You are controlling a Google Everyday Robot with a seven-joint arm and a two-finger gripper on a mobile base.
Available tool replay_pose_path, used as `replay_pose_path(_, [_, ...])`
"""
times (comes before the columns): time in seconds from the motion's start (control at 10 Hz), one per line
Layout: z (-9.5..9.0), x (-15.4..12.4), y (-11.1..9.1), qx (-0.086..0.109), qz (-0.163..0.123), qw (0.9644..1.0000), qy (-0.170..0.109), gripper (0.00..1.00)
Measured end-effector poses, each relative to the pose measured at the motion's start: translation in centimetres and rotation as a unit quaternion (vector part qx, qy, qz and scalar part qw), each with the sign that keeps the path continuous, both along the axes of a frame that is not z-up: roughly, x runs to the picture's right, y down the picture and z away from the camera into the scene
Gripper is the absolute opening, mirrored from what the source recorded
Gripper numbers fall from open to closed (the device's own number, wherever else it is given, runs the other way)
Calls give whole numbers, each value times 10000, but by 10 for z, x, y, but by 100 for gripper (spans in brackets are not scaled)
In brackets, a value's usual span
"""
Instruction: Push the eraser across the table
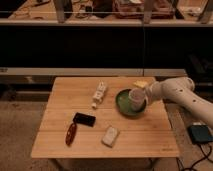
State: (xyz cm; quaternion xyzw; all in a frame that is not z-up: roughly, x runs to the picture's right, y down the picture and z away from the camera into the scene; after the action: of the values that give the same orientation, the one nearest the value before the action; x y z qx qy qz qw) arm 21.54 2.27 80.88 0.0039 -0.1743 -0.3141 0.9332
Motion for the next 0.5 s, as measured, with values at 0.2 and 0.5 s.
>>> replay_pose_path(0.2, [-3, -1, -2, 22, -66, 10000, 27, 80])
replay_pose_path(0.5, [-73, -42, -40, 514, -935, 9943, 77, 80])
